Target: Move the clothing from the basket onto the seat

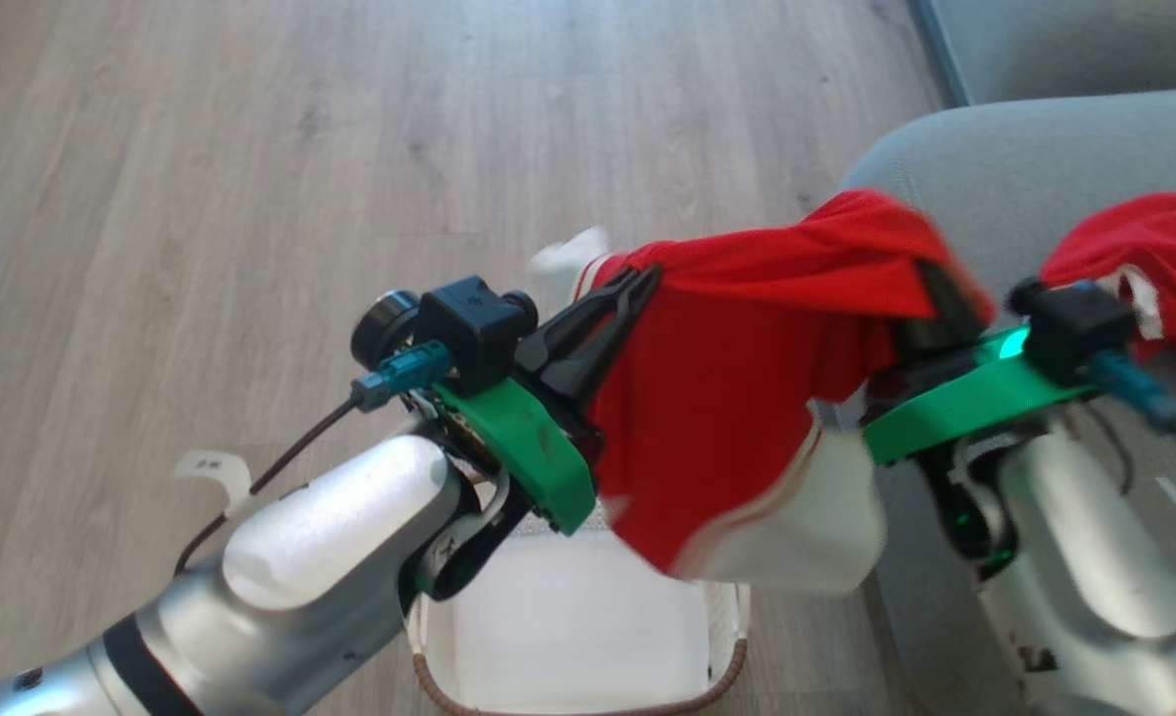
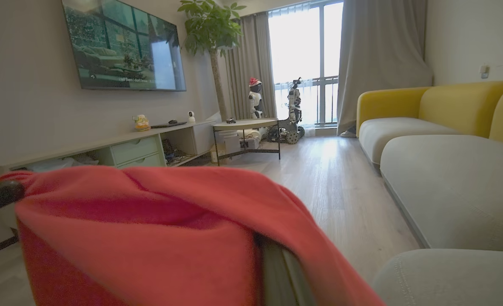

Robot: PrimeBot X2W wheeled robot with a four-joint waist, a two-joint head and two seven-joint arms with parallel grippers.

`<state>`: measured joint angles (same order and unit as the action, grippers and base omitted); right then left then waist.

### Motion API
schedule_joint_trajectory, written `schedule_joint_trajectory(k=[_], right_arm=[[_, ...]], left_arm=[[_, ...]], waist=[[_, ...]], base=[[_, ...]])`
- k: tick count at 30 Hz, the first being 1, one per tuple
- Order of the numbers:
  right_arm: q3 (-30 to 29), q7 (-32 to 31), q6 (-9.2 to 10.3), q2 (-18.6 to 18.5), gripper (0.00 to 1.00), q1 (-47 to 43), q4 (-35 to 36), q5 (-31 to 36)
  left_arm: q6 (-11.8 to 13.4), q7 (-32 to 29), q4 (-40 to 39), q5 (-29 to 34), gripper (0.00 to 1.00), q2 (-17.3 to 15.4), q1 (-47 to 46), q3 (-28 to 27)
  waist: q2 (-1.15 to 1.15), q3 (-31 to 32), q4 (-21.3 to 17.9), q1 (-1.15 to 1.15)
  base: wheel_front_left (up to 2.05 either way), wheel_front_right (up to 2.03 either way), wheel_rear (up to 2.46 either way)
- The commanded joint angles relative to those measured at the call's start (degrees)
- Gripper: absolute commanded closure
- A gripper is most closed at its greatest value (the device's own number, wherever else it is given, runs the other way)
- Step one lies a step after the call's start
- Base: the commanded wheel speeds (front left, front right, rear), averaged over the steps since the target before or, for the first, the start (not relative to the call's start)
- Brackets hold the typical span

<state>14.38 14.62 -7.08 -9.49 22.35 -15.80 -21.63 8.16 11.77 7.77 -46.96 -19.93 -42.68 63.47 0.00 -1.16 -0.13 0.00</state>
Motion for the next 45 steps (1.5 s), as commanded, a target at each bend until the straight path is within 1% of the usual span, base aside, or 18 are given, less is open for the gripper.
schedule_joint_trajectory(k=[1, 5, 9, 11, 12, 16, 22, 26, 27, 34, 41, 45], right_arm=[[-0.7, 0.4, -0.41, 0.0, 1.00, 0.8, 3.5, 0.6], [-4.6, 0.4, -0.41, -0.4, 1.00, -0.6, 7.0, 1.2], [-7.1, 0.4, -0.41, -0.8, 1.00, -1.7, 9.9, 1.3], [-8.3, 0.4, -0.41, -0.6, 1.00, -2.3, 11.3, 0.5], [-8.8, 0.4, -0.41, 0.0, 1.00, -2.5, 11.9, -0.9], [-8.9, 0.4, -0.41, -0.2, 1.00, -3.1, 14.8, -3.8], [-9.4, 0.4, -0.41, -1.9, 1.00, -4.1, 19.6, -5.8], [-10.1, 0.4, -0.41, -3.0, 1.00, -5.5, 22.8, -5.7], [-10.1, 0.4, -0.41, -3.0, 1.00, -5.5, 22.8, -5.7], [-11.6, 0.4, -0.41, -2.9, 1.00, -8.5, 27.0, -5.4], [-12.5, 0.4, -0.41, -1.9, 1.00, -10.4, 29.0, -5.3], [-13.2, 0.4, -0.41, -2.0, 1.00, -10.5, 29.7, -5.3]], left_arm=[[0.1, 0.7, -1.7, -0.4, 0.00, -1.4, -1.8, -2.3], [0.1, 0.8, -2.0, -0.1, 0.00, -1.5, -1.0, -1.6], [0.3, 0.9, -2.3, 0.1, 0.00, -2.0, -0.2, -1.2], [0.3, 1.0, -2.4, 0.2, 0.00, -2.2, 0.1, -1.0], [0.4, 1.1, -2.4, 0.2, 0.00, -2.3, 0.3, -1.0], [0.6, 1.5, -2.7, 0.9, 0.00, -2.7, 0.5, -1.0], [0.9, 2.0, -3.1, 1.9, 0.00, -3.2, 0.3, -1.5], [1.0, 2.3, -3.4, 2.4, 0.00, -3.6, 0.1, -1.9], [1.0, 2.3, -3.4, 2.4, 0.00, -3.6, 0.1, -1.9], [1.0, 2.4, -3.5, 3.2, 0.00, -4.6, -0.6, -2.3], [1.1, 2.4, -3.3, 3.2, 0.00, -5.0, -0.9, -2.3], [0.9, 2.3, -3.1, 3.1, 0.00, -4.7, -1.2, -2.2]], waist=[[0.00, -0.1, -1.0, 0.00], [0.00, -0.1, -3.2, 0.00], [0.00, -0.4, -6.0, 0.00], [0.00, -0.7, -7.5, 0.00], [0.00, -0.9, -8.5, 0.00], [0.00, -1.6, -12.2, 0.00], [0.00, -3.0, -17.6, 0.00], [0.00, -4.1, -21.0, 0.00], [0.00, -4.1, -21.0, 0.00], [0.00, -5.9, -26.3, 0.00], [0.00, -6.9, -29.8, 0.00], [0.00, -7.4, -30.1, 0.00]], base=[[0.00, 0.00, 0.00], [0.00, 0.00, 0.00], [0.00, 0.00, 0.00], [0.00, 0.00, 0.00], [0.00, 0.00, 0.00], [0.00, 0.00, 0.00], [0.00, 0.00, 0.00], [0.00, 0.00, 0.00], [0.00, 0.00, 0.00], [0.00, 0.00, 0.00], [0.00, 0.00, 0.00], [0.00, 0.00, 0.00]])
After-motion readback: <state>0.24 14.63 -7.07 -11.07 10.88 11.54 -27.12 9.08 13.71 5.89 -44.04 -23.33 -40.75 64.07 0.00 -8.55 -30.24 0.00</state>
